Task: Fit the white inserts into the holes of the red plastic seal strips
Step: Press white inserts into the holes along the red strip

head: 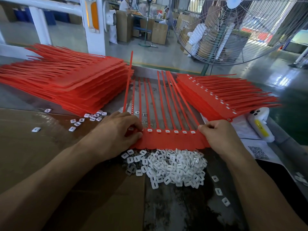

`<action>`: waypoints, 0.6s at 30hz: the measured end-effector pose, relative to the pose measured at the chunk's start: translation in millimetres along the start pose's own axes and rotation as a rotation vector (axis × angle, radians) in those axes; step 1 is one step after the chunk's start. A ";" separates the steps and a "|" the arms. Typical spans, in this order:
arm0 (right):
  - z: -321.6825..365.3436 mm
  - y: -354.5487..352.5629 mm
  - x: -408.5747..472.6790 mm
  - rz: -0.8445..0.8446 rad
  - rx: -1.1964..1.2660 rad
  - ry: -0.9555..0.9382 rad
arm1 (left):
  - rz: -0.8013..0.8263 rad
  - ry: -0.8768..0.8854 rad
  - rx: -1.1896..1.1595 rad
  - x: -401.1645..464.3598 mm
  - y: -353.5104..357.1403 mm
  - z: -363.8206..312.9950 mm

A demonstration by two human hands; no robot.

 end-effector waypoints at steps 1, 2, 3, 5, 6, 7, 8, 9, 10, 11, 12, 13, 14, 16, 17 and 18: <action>-0.2 0.4 0.5 0.004 -0.005 0.001 | -0.001 -0.001 -0.001 -0.2 0.0 0.2; -0.8 0.7 0.6 0.009 -0.008 0.003 | 0.000 -0.001 -0.001 -0.4 -0.1 0.3; -1.4 0.8 0.5 0.012 -0.008 0.004 | 0.001 0.001 -0.001 -0.2 -0.2 0.1; -2.1 0.8 -0.4 0.014 0.005 0.007 | -0.002 0.003 0.000 0.1 -0.5 -0.6; -1.4 0.7 -0.9 0.011 0.013 0.008 | -0.005 0.003 0.003 0.2 -0.9 -0.8; -0.6 0.4 -1.7 0.007 0.022 0.007 | -0.005 0.001 0.008 0.0 -1.0 -0.9; 0.2 0.1 -2.6 0.004 0.036 0.006 | -0.004 -0.002 0.011 0.1 -1.1 -1.0; 0.5 -0.4 -3.7 0.001 0.056 0.005 | -0.001 -0.006 0.013 0.0 -1.1 -1.2; 0.7 -1.1 -4.7 -0.001 0.079 0.006 | 0.002 -0.009 0.013 0.1 -1.1 -1.3; 1.2 -1.5 -5.8 -0.003 0.101 0.006 | 0.005 -0.010 0.013 0.1 -1.1 -1.4; 1.6 -1.8 -6.9 -0.003 0.118 0.004 | 0.009 -0.011 0.014 0.1 -1.4 -1.5; 1.8 -1.6 -7.6 -0.003 0.127 -0.003 | 0.014 -0.011 0.014 0.2 -1.6 -1.8; 1.7 -1.2 -7.9 -0.002 0.133 -0.012 | 0.019 -0.011 0.014 0.3 -1.8 -1.9; 1.8 0.1 -7.0 -0.002 0.141 -0.020 | 0.022 -0.011 0.010 0.4 -2.0 -2.1; 2.1 0.6 -6.2 -0.005 0.146 -0.022 | 0.022 -0.011 0.008 0.4 -2.0 -2.0; 2.2 1.0 -5.4 -0.010 0.151 -0.025 | 0.020 -0.012 0.007 0.4 -2.0 -1.9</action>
Point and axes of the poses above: each hand's wrist, its own x-axis towards the middle knuckle, its own y-axis out of the palm, z = x × y, the point moved 1 cm from there along x, towards the middle knuckle, and after that the axes turned 4 degrees about x, right-handed, at the moved point
